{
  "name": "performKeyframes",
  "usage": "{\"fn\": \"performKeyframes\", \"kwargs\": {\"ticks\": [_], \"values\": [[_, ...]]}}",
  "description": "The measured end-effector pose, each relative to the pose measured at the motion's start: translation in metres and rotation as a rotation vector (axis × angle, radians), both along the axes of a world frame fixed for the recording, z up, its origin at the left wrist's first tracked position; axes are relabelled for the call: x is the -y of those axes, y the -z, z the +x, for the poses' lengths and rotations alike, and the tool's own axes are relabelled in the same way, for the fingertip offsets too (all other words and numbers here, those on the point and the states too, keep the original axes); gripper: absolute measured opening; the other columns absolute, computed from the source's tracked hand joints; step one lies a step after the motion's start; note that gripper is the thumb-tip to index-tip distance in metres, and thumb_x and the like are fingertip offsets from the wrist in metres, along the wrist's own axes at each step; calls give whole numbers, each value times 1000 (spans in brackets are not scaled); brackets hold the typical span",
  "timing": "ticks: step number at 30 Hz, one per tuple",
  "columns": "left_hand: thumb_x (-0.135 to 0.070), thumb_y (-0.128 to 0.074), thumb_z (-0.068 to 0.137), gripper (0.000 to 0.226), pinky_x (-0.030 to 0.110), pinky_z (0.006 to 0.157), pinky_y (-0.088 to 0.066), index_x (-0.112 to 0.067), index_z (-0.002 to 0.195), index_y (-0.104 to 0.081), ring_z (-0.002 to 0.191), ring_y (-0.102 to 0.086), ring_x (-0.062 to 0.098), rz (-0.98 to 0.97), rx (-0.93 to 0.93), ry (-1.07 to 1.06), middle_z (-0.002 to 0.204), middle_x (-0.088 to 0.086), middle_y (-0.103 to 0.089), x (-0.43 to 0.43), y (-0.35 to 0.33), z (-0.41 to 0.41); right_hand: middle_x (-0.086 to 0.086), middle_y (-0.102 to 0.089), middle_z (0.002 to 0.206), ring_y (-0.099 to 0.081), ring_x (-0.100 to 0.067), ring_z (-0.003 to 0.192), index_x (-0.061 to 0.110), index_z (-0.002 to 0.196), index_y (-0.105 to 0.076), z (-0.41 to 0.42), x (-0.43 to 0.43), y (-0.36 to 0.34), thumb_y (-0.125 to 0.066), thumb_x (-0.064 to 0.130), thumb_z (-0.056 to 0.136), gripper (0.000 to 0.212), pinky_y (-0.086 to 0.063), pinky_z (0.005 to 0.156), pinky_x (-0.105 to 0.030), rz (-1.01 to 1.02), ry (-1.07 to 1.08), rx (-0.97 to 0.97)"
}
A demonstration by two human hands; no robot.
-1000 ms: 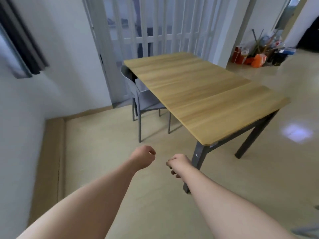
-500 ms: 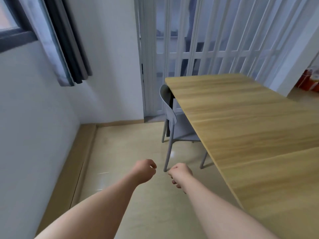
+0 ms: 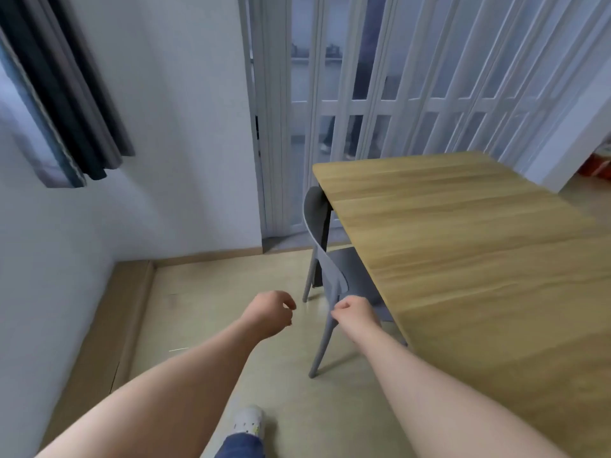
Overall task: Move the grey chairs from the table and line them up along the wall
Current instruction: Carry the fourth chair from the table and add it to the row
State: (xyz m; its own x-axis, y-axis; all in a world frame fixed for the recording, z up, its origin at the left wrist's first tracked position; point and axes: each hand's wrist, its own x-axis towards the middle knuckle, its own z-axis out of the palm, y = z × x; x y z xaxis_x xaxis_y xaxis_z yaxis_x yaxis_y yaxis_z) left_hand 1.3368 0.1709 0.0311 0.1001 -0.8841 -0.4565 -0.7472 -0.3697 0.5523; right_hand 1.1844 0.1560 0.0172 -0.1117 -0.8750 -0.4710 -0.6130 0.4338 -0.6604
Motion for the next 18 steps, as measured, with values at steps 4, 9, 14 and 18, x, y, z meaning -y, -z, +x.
{"fn": "performKeyframes", "kwargs": {"ticks": [4,9,14,18], "values": [[-9,-39,91,45,28,77,-49,-21,133,-53,103,-62,28,-84,109,165,129,9,-62,96,-3,21,-8,-64,106,-62,-27,98,17,92,-58,22,74,2,-40,13,93,18,-52,79,-31,-11,50,-94],[-5,-42,91,52,40,103,-44,-22,140,-42,132,-43,27,-140,310,555,145,6,-45,205,-2,43,-5,-58,131,-57,-27,117,16,131,-50,61,157,-3,-41,21,96,37,-41,77,-28,39,13,-176],[-9,-42,93,60,44,121,-15,-22,149,-25,151,1,26,-214,627,930,162,2,-3,285,22,52,-7,-56,134,-52,-30,124,17,136,-45,89,218,17,-37,24,98,40,-42,102,-38,116,1,-160],[-7,-38,95,61,49,122,-1,-17,152,-17,151,9,26,-178,719,1061,161,-3,-14,322,42,45,-10,-60,124,-56,-30,113,12,125,-48,93,249,40,-40,14,95,32,-44,82,-35,120,-50,-221]]}}
